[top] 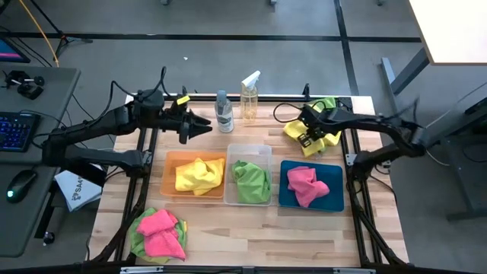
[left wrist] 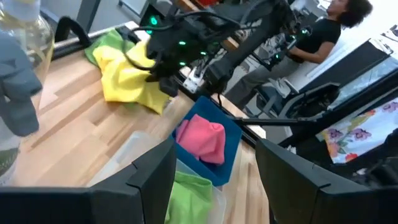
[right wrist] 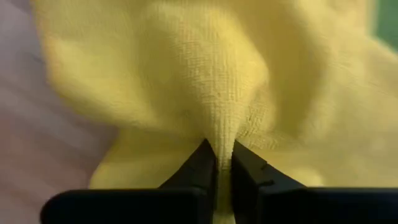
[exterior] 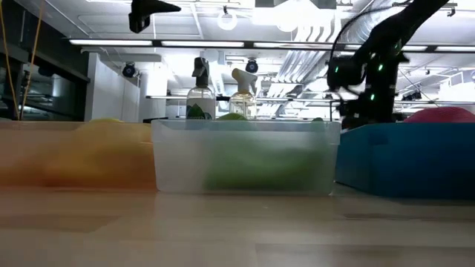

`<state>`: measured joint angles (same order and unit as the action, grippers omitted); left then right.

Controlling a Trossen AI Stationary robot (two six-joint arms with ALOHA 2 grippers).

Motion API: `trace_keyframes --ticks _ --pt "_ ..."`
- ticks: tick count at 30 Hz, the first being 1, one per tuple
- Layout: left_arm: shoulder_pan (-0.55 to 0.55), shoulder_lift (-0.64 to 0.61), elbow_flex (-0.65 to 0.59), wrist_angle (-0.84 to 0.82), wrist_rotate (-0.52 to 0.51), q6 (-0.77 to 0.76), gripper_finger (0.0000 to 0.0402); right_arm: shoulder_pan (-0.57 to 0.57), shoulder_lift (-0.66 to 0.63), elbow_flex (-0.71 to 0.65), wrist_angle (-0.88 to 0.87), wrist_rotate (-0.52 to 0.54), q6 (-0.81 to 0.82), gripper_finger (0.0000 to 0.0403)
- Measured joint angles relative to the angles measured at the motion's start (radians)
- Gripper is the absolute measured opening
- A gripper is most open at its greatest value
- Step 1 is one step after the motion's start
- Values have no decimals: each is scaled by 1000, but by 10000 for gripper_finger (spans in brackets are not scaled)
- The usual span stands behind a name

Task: Sort microfiber towel by color & place in baskets
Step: Put the top yellow microfiber cloth into the orange bin

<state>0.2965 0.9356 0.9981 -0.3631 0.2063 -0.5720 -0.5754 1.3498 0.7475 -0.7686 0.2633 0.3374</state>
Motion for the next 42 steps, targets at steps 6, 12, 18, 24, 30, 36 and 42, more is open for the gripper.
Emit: trace_keyframes --ticks 6,12,18,24,30,36,42 --pt "-3 0 0 40 -25 33 209 31 -181 152 -228 72 -14 12" --pt "-2 0 0 51 -93 49 209 33 -298 335 -269 69 -50 14" --pt "-3 0 0 80 -104 79 209 33 -326 478 -256 66 -51 5" --pt "-3 0 0 80 -134 91 209 32 -326 548 -177 63 -17 7" --pt "-3 0 0 78 -133 111 209 32 -310 547 -254 -28 -7 8" --pt "-3 5 0 77 -133 112 209 33 -272 547 -348 -31 1 8" --pt "-3 29 0 75 -133 112 209 30 -255 470 -283 -40 -31 8"
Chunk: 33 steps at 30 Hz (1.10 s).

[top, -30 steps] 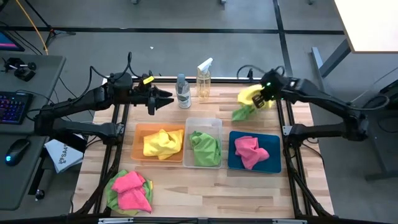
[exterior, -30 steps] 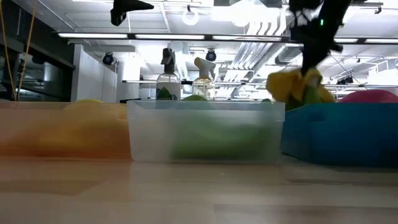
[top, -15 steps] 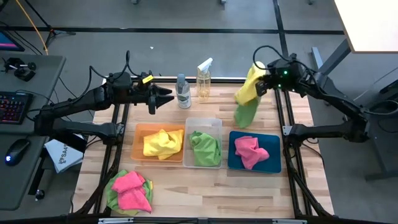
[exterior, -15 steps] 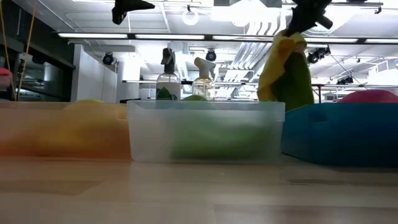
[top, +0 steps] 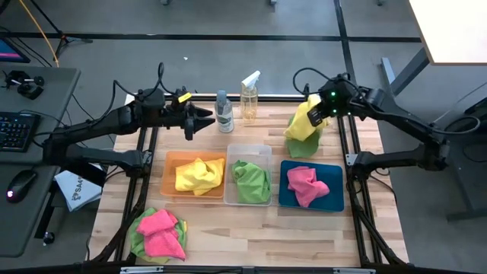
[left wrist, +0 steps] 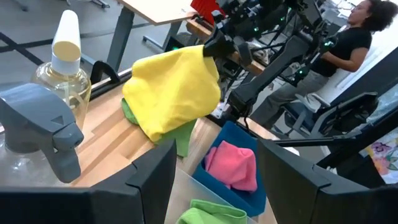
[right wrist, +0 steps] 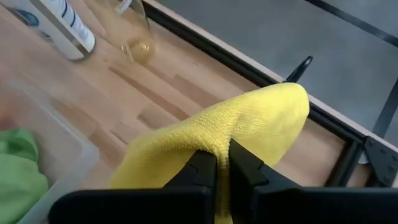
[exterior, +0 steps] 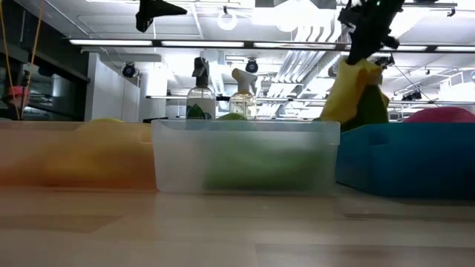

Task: Sort microfiber towel by color & place in baskets
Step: Put the top yellow microfiber cloth into the orange bin

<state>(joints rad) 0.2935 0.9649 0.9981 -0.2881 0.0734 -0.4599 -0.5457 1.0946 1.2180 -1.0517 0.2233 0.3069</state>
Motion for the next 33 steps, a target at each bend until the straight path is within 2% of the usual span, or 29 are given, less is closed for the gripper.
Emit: trace_keyframes --ticks 4,14,18,22,24,33 --pt "0 25 0 1 1 0 209 -28 0 -71 37 -45 55 17" --pt "0 84 0 0 2 0 209 -69 -1 -218 176 -94 99 100" --pt "0 90 0 -1 2 0 209 -82 0 -261 202 -101 118 84" --pt "1 87 0 0 2 0 209 -83 -3 -260 203 -93 104 21" --pt "1 85 0 1 2 10 209 -84 -4 -241 200 -93 85 8" --pt "1 85 0 0 2 19 209 -84 -8 -106 160 -106 49 67"
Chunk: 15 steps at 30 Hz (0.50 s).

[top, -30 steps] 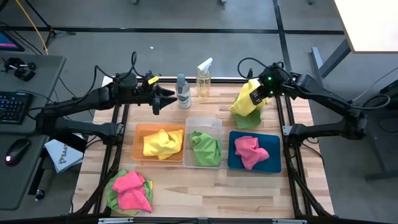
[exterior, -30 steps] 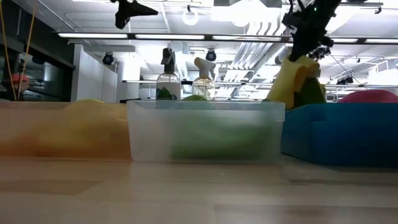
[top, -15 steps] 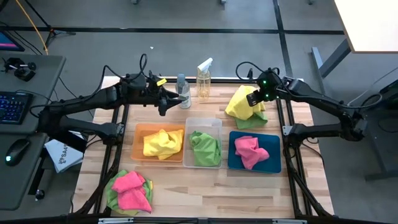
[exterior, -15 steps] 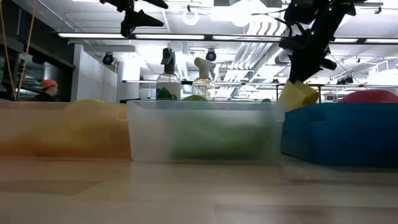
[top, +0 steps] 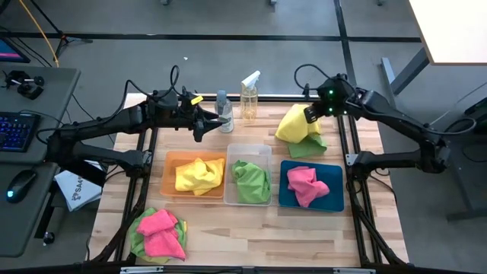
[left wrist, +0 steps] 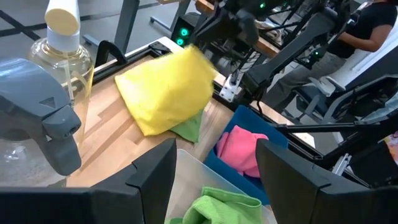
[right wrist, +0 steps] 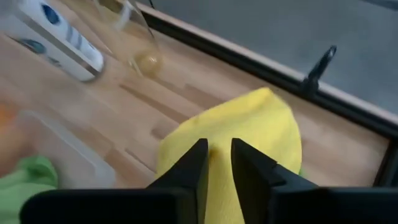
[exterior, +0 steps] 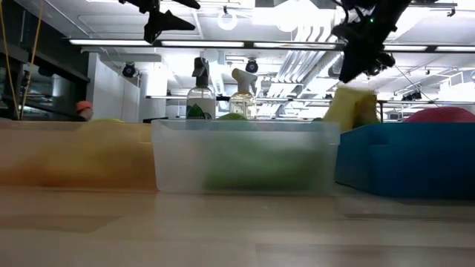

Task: Sort microfiber towel by color & place in baskets
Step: Put the top yellow microfiber cloth into the orange bin

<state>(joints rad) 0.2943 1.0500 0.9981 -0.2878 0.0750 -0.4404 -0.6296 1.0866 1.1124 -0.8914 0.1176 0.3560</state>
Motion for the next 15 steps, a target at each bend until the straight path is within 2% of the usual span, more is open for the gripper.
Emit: trace_keyframes --ticks 8,12,15 --pt "0 0 0 0 0 -1 209 0 0 48 -50 -14 -21 90" --pt "0 0 0 -5 0 -1 209 0 -1 -40 -162 -15 -1 107" --pt "0 0 0 -10 0 -2 209 0 -24 -156 -198 -17 40 121"
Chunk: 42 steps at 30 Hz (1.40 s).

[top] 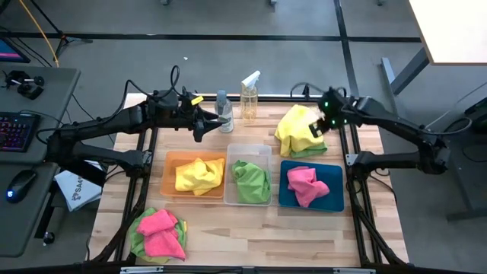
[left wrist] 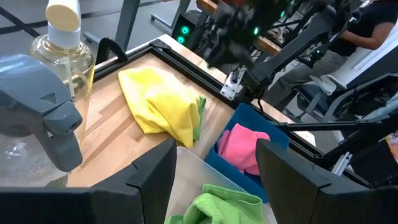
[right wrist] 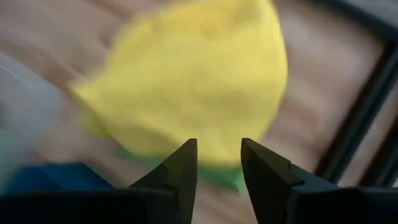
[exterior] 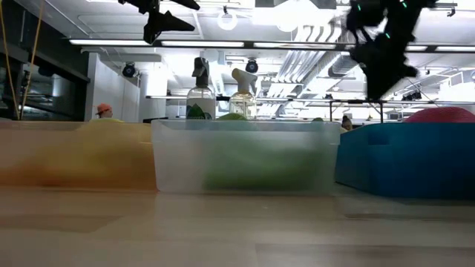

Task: Sort microfiber towel by color & place in baskets
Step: Put the top yellow microfiber cloth into the orange bin

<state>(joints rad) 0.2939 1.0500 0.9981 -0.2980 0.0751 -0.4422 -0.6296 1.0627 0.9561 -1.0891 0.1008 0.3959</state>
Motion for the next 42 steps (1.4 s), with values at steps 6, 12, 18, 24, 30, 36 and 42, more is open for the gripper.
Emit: trace_keyframes --ticks 6,12,18,24,30,36,42 --pt "0 0 0 -19 0 -20 209 -27 -130 -263 54 -42 217 148" --pt "0 0 0 -19 0 -17 209 -76 -303 -481 261 -109 487 166" --pt "6 0 0 -9 0 -30 209 -131 -319 -606 492 -99 609 170" --pt "6 0 0 -10 0 -53 209 -188 -303 -642 517 -78 616 170" --pt "6 0 0 -10 0 -54 209 -220 -303 -681 649 -125 617 170" --pt "6 0 0 -11 0 -54 209 -230 -303 -723 645 -135 651 170" --pt "6 0 0 -11 0 -53 209 -230 -303 -726 663 -109 643 170"
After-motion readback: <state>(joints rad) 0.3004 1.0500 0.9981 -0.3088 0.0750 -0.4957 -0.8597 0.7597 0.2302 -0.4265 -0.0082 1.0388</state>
